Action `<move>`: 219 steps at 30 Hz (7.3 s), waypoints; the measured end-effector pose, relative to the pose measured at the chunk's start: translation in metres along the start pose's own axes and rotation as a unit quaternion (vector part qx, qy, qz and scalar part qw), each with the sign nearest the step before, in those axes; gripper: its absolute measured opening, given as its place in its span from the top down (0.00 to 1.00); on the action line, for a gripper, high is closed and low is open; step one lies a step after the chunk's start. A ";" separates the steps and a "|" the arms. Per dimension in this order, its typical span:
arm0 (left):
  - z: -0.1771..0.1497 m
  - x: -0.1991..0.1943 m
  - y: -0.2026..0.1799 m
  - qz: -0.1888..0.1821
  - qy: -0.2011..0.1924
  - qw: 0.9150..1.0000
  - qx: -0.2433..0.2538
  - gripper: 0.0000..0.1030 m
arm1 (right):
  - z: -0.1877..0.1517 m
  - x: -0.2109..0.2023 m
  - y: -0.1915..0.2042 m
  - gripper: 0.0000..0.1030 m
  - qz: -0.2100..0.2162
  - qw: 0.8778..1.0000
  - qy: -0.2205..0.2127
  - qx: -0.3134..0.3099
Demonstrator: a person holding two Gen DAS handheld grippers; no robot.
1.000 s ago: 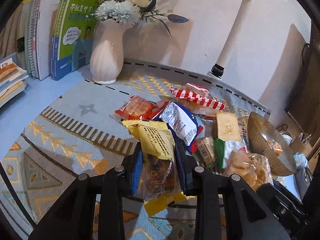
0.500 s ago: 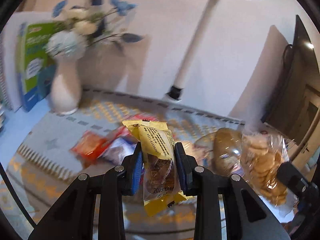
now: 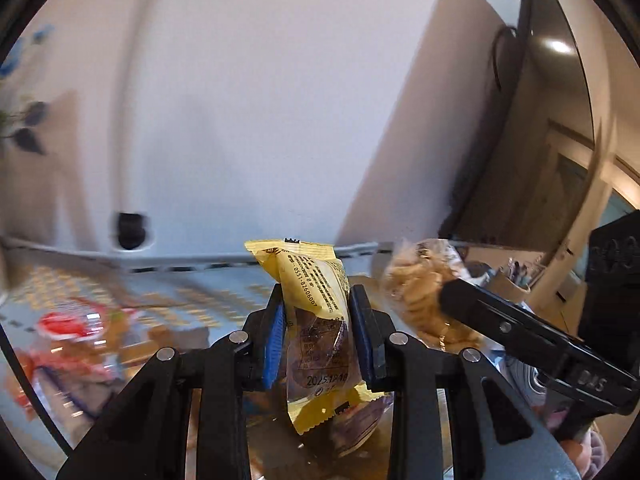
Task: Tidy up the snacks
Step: 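Carry both snacks to the amber glass bowl and release them inside, then move both tools back over the remaining snacks, then grasp the orange bread bag with the left tool while the right tool grasps the green-and-white biscuit pack, then carry both snacks over the amber glass bowl and open both tools to drop them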
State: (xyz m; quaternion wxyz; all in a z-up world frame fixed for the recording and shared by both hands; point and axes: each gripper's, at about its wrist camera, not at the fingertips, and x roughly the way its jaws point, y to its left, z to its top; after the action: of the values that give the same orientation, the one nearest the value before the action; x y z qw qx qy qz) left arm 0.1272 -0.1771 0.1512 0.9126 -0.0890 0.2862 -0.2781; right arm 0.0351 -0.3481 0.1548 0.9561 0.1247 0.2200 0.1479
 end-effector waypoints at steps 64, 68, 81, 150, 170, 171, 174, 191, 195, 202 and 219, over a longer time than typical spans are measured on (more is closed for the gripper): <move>-0.088 -0.090 0.255 0.288 0.121 0.947 -0.074 0.07 | -0.136 0.118 0.163 0.10 -0.080 0.981 0.155 -0.090; -0.097 -0.076 0.260 0.297 0.135 0.943 -0.062 0.07 | -0.145 0.133 0.158 0.10 -0.084 0.976 0.177 -0.095; -0.108 -0.061 0.287 0.295 0.127 0.942 -0.095 0.00 | -0.154 0.152 0.148 0.00 -0.089 0.978 0.148 -0.115; -0.107 -0.061 0.288 0.300 0.128 0.941 -0.092 0.00 | -0.189 0.112 0.128 0.12 0.018 0.983 0.177 0.034; -0.098 -0.077 0.306 0.234 0.078 0.963 -0.106 0.57 | -0.186 0.108 0.136 0.81 0.071 0.986 0.146 0.036; -0.098 -0.081 0.309 0.237 0.073 0.962 -0.112 0.57 | -0.187 0.105 0.134 0.82 0.075 0.986 0.142 0.038; -0.103 -0.088 0.314 0.241 0.056 0.960 -0.130 0.57 | -0.186 0.100 0.135 0.83 0.086 0.987 0.130 0.034; -0.095 -0.111 0.263 0.278 -0.028 0.956 -0.090 0.57 | -0.167 0.063 0.141 0.83 0.120 0.992 0.036 0.017; -0.087 -0.124 0.231 0.250 -0.028 0.963 -0.094 0.57 | -0.143 0.041 0.127 0.83 0.128 0.990 0.017 0.053; -0.052 -0.125 0.151 0.207 -0.036 0.975 -0.073 0.57 | -0.093 -0.013 0.094 0.83 0.103 0.993 -0.031 0.057; -0.063 -0.012 -0.040 0.062 0.052 0.997 0.015 0.57 | -0.048 -0.068 -0.046 0.83 -0.026 0.994 -0.033 0.098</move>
State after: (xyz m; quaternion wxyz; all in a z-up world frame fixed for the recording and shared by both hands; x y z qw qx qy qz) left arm 0.0654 -0.2038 0.1180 0.9131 -0.0427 0.3342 -0.2295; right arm -0.0354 -0.4052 0.1250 0.9496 0.2167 0.2045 0.0970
